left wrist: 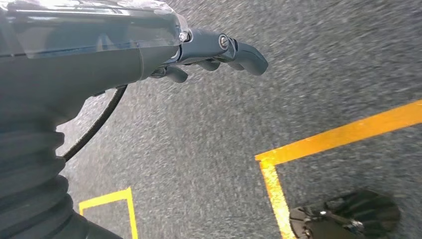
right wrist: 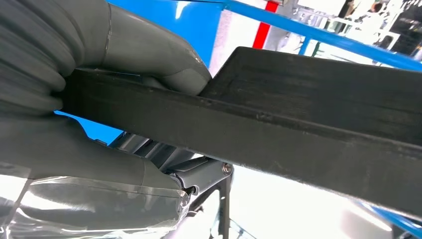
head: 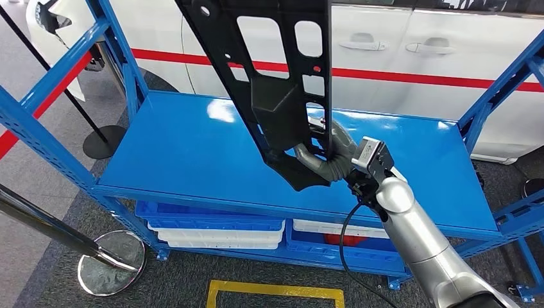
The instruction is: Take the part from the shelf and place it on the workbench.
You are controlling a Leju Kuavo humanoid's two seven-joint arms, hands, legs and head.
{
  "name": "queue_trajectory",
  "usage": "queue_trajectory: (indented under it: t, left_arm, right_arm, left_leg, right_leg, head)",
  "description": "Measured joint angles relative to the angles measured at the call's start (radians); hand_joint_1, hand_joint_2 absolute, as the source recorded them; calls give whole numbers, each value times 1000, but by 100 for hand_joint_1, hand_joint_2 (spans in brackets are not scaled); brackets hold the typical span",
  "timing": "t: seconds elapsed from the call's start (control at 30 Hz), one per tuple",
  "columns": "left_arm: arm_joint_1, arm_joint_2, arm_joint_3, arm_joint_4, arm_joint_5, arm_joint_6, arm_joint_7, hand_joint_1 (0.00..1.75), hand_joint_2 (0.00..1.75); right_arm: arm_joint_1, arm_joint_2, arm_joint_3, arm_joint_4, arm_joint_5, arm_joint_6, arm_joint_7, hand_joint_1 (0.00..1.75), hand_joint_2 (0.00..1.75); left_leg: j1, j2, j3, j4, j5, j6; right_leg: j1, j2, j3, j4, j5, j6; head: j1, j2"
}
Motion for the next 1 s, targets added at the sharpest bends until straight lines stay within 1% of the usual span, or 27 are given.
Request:
queue_trajectory:
  t: [0.03, 0.1, 0.13, 0.17, 0.2, 0.23, 0.3, 0.33, 0.37, 0.43, 0.47, 0.5, 0.53, 0.57, 0.6, 0.63, 0.67, 0.7, 0.73, 0.77, 0.8, 0.83, 0.87, 0.9, 0.93, 0.97, 1.0]
  left_arm:
    - [1, 0, 5, 0, 3, 0, 4, 0, 175]
    - [5, 1, 14, 0, 9, -4, 11, 0, 175]
    - [7, 1, 17, 0, 11, -7, 13, 0, 175]
    - [11, 1, 20, 0, 13, -10, 14, 0, 175]
    - [15, 1, 22, 0, 14, -11, 13, 0, 175]
    - [18, 1, 26, 0, 15, -11, 11, 0, 175]
    - [26, 3, 33, 0, 15, -11, 9, 0, 175]
    - [29, 3, 36, 0, 13, -11, 11, 0, 175]
    - [32, 5, 39, 0, 10, -11, 14, 0, 175]
    - [39, 6, 40, 0, 4, -12, 20, 0, 175]
    - [42, 7, 40, 0, 1, -12, 21, 0, 175]
    - [44, 8, 40, 0, -1, -12, 22, 0, 175]
    - [45, 9, 40, 0, -3, -12, 22, 0, 175]
    - [45, 10, 40, 0, -5, -11, 21, 0, 175]
    - [45, 11, 40, 0, -6, -11, 20, 0, 175]
    - [43, 11, 40, 0, -7, -12, 19, 0, 175]
    - [43, 11, 39, 0, -8, -12, 18, 0, 175]
    - [42, 11, 39, 0, -9, -12, 18, 0, 175]
    - [43, 11, 39, 0, -11, -12, 18, 0, 175]
    - [44, 10, 39, 0, -13, -13, 20, 0, 175]
    - [44, 10, 39, 0, -16, -14, 22, 0, 175]
    - [44, 10, 39, 0, -18, -16, 24, 0, 175]
    - [44, 9, 38, 0, -21, -17, 26, 0, 175]
    - [43, 9, 38, 0, -23, -18, 27, 0, 175]
    - [43, 9, 38, 0, -24, -18, 29, 0, 175]
    - [44, 9, 38, 0, -25, -19, 31, 0, 175]
    - [45, 9, 38, 0, -26, -20, 32, 0, 175]
  right_arm:
    - [-6, 0, 0, 9, -2, 0, 4, 175, 175]
    - [-17, 0, 0, 26, -4, -1, 7, 175, 175]
    - [-24, 0, 0, 34, -4, -1, 4, 175, 175]
    - [-29, 0, 0, 42, -4, -1, -2, 175, 175]
    - [-33, 1, 1, 50, -4, -1, -10, 175, 175]
    - [-35, 1, 1, 57, -4, 0, -18, 175, 175]
    - [-34, 1, 5, 69, -2, 3, -30, 175, 175]
    - [-33, 0, 10, 73, -1, 5, -34, 175, 175]
    - [-30, -1, 16, 75, 2, 8, -37, 175, 175]
    - [-20, -7, 32, 76, 10, 13, -41, 175, 175]
    - [-14, -10, 40, 76, 16, 15, -41, 175, 175]
    - [-7, -13, 48, 76, 23, 15, -40, 175, 175]
    - [-2, -14, 55, 75, 30, 15, -39, 175, 175]
    - [1, -14, 61, 74, 35, 15, -37, 175, 175]
    - [3, -14, 65, 72, 38, 15, -36, 175, 175]
    - [4, -14, 68, 67, 40, 15, -35, 175, 175]
    - [5, -15, 70, 61, 42, 15, -32, 175, 175]
    - [5, -16, 72, 54, 44, 15, -29, 175, 175]
    - [7, -16, 73, 47, 47, 16, -26, 175, 175]
    - [9, -16, 73, 42, 51, 16, -22, 175, 175]
    - [12, -16, 74, 37, 54, 17, -18, 175, 175]
    - [16, -15, 73, 34, 57, 18, -16, 175, 175]
    - [19, -14, 73, 31, 59, 19, -13, 175, 175]
    - [21, -13, 72, 28, 60, 20, -11, 175, 175]
    - [23, -13, 71, 27, 62, 20, -10, 175, 175]
    - [25, -13, 71, 25, 63, 20, -9, 175, 175]
    - [28, -13, 71, 24, 64, 20, -8, 175, 175]
  left_leg:
    - [-1, 0, -6, 1, 5, 0]
    - [-3, -1, -15, 3, 14, -3]
    - [-5, -1, -19, 3, 19, -6]
    - [-5, -1, -22, 3, 25, -10]
    - [-5, -1, -25, 2, 32, -15]
    - [-4, -1, -27, -1, 39, -21]
    - [-5, -2, -32, -2, 41, -33]
    - [-5, -2, -40, 12, 20, -40]
    - [-5, -2, -52, 46, -18, -48]
    - [0, 0, -85, 165, -116, -62]
    - [2, 0, -98, 227, -147, -67]
    - [4, 0, -100, 267, -156, -72]
    - [6, 0, -86, 274, -144, -75]
    - [8, 0, -54, 244, -120, -77]
    - [11, -1, -6, 183, -99, -78]
    - [11, -4, 46, 110, -93, -77]
    - [11, -8, 84, 54, -92, -70]
    - [9, -12, 105, 17, -99, -61]
    - [7, -15, 109, 3, -102, -51]
    - [6, -14, 103, 2, -95, -39]
    - [6, -12, 99, -2, -87, -30]
    - [7, -10, 93, -4, -77, -20]
    - [7, -8, 85, -7, -65, -12]
    - [7, -6, 74, -7, -54, -6]
    - [5, -6, 59, -7, -43, -2]
    - [4, -5, 43, -5, -31, -1]
    - [2, -5, 28, -4, -21, 0]
  right_leg:
    - [0, 0, 16, -14, 15, -2]
    - [2, -2, 98, -142, 68, -13]
    - [6, -5, 138, -211, 87, -17]
    - [10, -7, 166, -260, 98, -20]
    - [14, -9, 178, -286, 101, -22]
    - [18, -9, 177, -292, 105, -23]
    - [14, -10, 169, -301, 121, -30]
    - [10, -13, 163, -305, 131, -37]
    - [6, -16, 154, -309, 143, -42]
    - [4, -20, 131, -309, 161, -48]
    - [4, -21, 119, -307, 169, -47]
    - [4, -22, 105, -304, 178, -46]
    - [3, -22, 91, -300, 186, -43]
    - [2, -22, 77, -296, 193, -40]
    - [1, -22, 65, -290, 199, -36]
    - [2, -22, 54, -284, 204, -31]
    - [2, -22, 47, -280, 209, -25]
    - [2, -21, 44, -277, 214, -19]
    - [2, -20, 42, -277, 221, -13]
    - [2, -19, 42, -279, 228, -5]
    - [0, -17, 38, -277, 228, 0]
    - [-2, -15, 32, -267, 213, 5]
    - [-3, -12, 20, -238, 179, 8]
    - [-5, -8, 3, -188, 131, 9]
    - [-6, -6, -15, -122, 81, 10]
    - [-6, -5, -30, -54, 43, 11]
    - [-6, -4, -34, -5, 27, 11]
  head:
    - [0, 0]
    - [0, 0]
    - [0, 0]
    - [0, 0]
    - [0, 0]
    - [0, 0]
    - [0, 0]
    - [0, 0]
    - [0, 0]
    - [0, 0]
    - [0, 0]
    - [0, 0]
    - [0, 0]
    - [0, 0]
    - [0, 0]
    - [0, 0]
    - [0, 0]
    - [0, 0]
    - [0, 0]
    - [0, 0]
    - [0, 0]
    - [0, 0]
    - [0, 0]
    - [0, 0]
    - [0, 0]
    - [0, 0]
    - [0, 0]
